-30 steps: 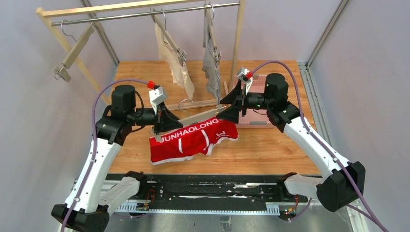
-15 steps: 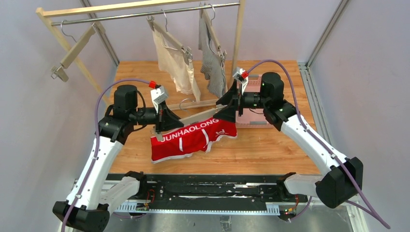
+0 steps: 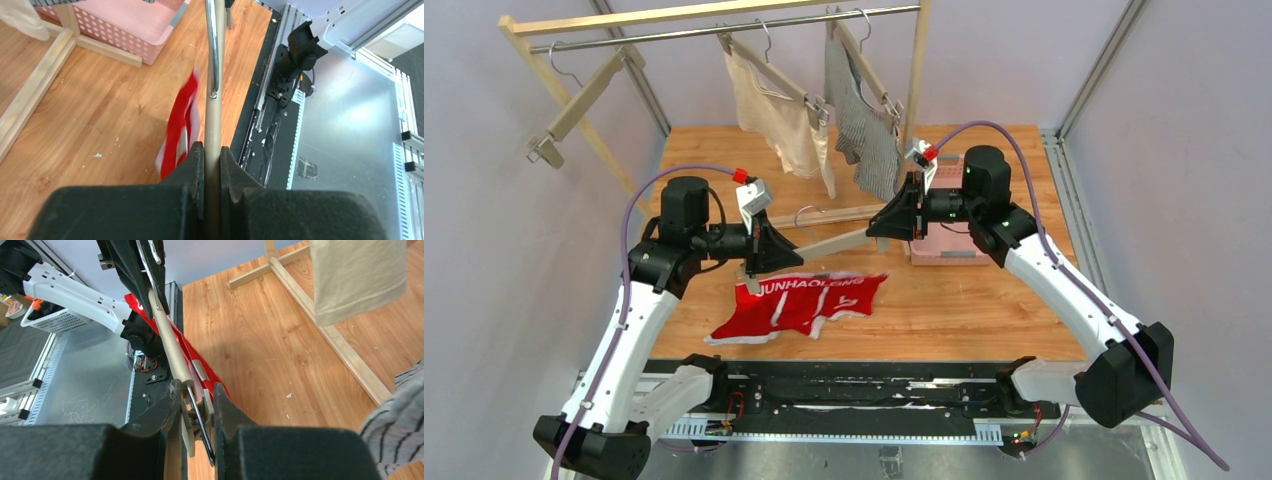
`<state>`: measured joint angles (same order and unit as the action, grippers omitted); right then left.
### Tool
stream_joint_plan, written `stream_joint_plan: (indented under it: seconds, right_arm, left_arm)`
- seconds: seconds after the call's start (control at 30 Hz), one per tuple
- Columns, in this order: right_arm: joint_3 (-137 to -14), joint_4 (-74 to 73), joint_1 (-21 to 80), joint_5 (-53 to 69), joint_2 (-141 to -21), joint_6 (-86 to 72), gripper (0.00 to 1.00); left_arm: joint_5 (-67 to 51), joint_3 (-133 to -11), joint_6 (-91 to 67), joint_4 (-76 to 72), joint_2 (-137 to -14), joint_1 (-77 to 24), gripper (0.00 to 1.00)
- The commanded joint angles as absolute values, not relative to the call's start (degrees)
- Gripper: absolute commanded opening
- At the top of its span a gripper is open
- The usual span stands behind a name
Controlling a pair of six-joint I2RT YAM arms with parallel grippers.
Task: Remove the underwear clipped to the hanger
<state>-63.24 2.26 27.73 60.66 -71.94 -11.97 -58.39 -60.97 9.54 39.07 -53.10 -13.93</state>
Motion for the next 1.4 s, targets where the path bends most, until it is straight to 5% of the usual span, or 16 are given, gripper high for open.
stream_joint_plan:
  seconds: [0.0, 0.2, 0.43, 0.77, 1.03, 1.37]
  right_arm:
    - [-65.1, 0.9, 28.7, 59.4, -72.1, -11.2, 0.01]
    - [-66.2, -0.6, 28.7, 53.3, -70.7, -10.5, 0.52]
    - [-60.7, 2.8, 28.7, 40.1, -63.4, -13.7, 0.74]
    - [-50.2, 6.5, 28.7, 16.0, -45.0, -16.8, 0.77]
    - [-47.5, 12.3, 28.7, 25.6, -46.6, -24.4, 0.72]
    - [-48.4, 22.2, 33.6, 33.6, -53.7, -25.4, 0.71]
  left_arm:
    - [-58.7, -61.3, 7.7, 33.8, -53.6, -14.3, 0.0]
    - [-58.7, -61.5, 7.1, 32.8, -54.5, -14.3, 0.0]
    - [-59.2, -60.9, 3.7, 27.9, -54.3, -14.4, 0.0]
    - [-57.3, -58.8, -5.6, 16.0, -52.2, -14.5, 0.0]
    - [-55.6, -53.5, -18.1, -3.6, -51.5, -15.4, 0.0]
    - [-51.2, -62.2, -16.8, -4.3, -58.3, -26.6, 0.0]
